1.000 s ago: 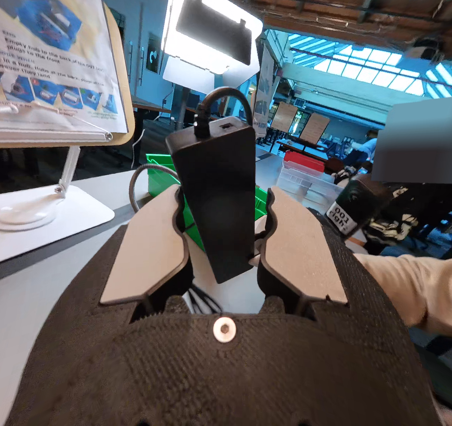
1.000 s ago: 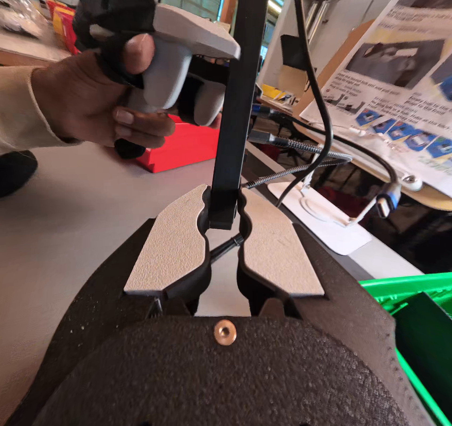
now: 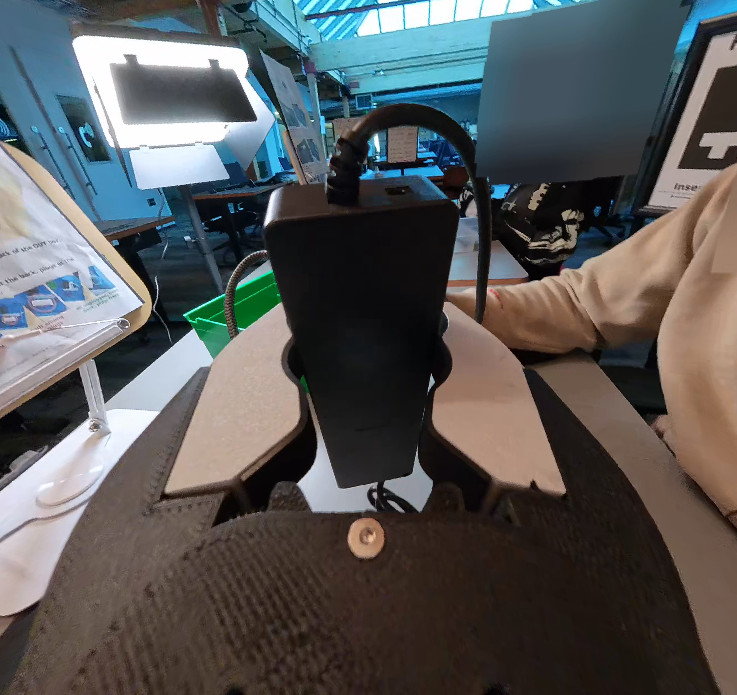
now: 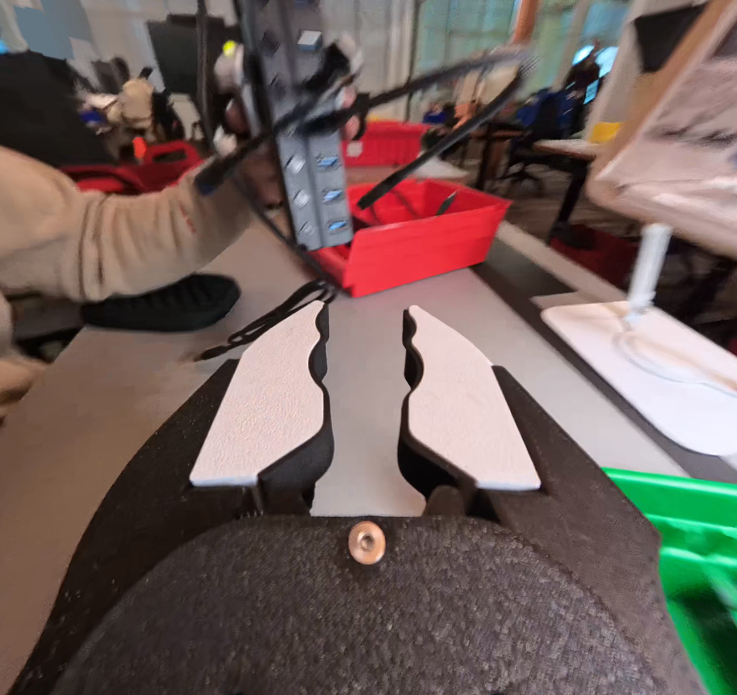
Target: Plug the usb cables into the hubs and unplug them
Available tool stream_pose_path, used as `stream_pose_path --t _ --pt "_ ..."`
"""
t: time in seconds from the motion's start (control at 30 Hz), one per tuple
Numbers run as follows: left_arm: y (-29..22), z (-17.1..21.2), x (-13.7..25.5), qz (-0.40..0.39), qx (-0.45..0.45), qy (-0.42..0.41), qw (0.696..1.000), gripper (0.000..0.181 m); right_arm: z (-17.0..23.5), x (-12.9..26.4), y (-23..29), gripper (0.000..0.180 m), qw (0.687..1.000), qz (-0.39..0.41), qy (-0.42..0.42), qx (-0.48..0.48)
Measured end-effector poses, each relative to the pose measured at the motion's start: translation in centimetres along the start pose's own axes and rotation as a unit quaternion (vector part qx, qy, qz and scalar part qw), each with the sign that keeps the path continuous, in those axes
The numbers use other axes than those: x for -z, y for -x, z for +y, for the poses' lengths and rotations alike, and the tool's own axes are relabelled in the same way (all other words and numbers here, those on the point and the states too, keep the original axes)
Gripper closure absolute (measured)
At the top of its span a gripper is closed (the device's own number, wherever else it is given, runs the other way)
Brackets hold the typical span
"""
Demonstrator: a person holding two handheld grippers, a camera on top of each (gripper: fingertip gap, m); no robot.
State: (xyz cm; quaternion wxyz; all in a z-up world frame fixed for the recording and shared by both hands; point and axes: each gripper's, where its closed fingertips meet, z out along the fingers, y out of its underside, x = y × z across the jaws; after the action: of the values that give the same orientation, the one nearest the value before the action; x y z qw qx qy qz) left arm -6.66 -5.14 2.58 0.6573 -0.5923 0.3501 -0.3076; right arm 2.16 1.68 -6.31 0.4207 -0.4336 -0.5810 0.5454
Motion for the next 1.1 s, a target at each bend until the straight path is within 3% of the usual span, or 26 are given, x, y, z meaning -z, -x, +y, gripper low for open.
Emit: stream_pose_path --t 0.13,0.27,0.43,0.67,1.1 --pt "-1.4 -0.5 0.4 0.032 -0.021 0.023 0.999 0.117 -7.8 2.0 -0.3 0.145 0.995 0.064 -0.062 0.043" --pt "-2.4 0.5 -0.4 0.059 -0.016 0.043 0.997 0.117 -11.6 -0.9 4.0 0.144 0.993 0.048 -0.031 0.100" --pt "-4.1 2.3 -2.0 0.097 -0.008 0.074 0.992 0.117 -7.9 -5.6 6.8 0.139 0.992 0.016 0.057 0.115" --pt "-5.8 3.5 -3.3 0.130 -0.012 0.095 0.987 0.117 -4.5 -6.4 6.3 0.143 0.991 0.005 0.115 0.074" --pt "-6.9 2.8 -4.1 0.147 -0.014 0.059 0.987 0.119 -4.7 -7.1 7.2 0.167 0.996 -0.023 0.074 0.043"
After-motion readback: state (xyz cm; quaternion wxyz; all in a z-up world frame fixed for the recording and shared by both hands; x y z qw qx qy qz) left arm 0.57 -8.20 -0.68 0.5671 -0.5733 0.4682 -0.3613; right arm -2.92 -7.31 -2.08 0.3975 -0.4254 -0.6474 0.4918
